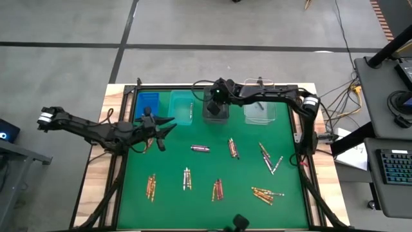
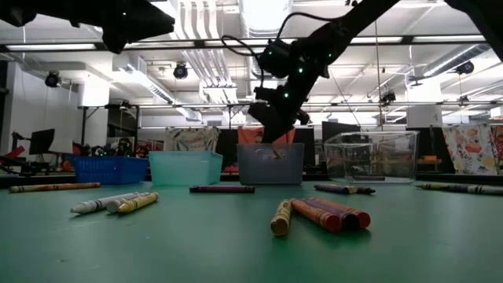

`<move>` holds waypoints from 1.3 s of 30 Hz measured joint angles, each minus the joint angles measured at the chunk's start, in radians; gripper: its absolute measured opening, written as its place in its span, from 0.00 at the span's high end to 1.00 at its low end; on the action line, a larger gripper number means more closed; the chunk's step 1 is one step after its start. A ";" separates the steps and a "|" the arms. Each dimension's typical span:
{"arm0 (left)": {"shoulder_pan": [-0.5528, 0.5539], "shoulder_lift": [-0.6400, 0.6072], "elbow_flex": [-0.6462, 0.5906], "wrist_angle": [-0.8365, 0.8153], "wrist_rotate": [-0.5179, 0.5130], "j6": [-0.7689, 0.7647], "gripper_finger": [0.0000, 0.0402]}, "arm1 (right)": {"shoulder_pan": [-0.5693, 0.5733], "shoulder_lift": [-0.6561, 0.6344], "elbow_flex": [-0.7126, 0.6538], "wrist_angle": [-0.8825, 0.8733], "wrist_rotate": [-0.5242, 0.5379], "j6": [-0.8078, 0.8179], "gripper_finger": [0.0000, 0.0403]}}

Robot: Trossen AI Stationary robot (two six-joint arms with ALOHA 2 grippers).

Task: Sort crayons
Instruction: Put the yellow crayon into the black bin, then put the white crayon into the light blue bin

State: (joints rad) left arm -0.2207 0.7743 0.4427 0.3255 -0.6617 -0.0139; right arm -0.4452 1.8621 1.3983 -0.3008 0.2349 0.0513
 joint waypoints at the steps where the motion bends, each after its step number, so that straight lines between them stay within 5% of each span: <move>1: 0.000 -0.006 0.000 -0.017 -0.018 0.011 0.73 | -0.001 0.007 0.002 -0.002 0.000 0.000 0.92; 8: 0.018 -0.016 0.000 -0.101 -0.143 0.126 0.73 | -0.001 0.013 0.006 0.016 0.001 0.000 0.82; 21: 0.210 -0.020 0.000 -0.216 -0.145 0.072 0.74 | -0.001 -0.021 0.006 0.066 -0.001 -0.043 0.70; 39: 0.561 0.097 0.247 -0.460 0.283 0.113 0.81 | 0.070 -0.296 -0.012 -0.191 -0.142 0.027 0.75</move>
State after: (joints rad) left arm 0.3407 0.8709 0.6894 -0.1343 -0.3786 0.0990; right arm -0.3751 1.5660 1.3863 -0.4918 0.0925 0.0787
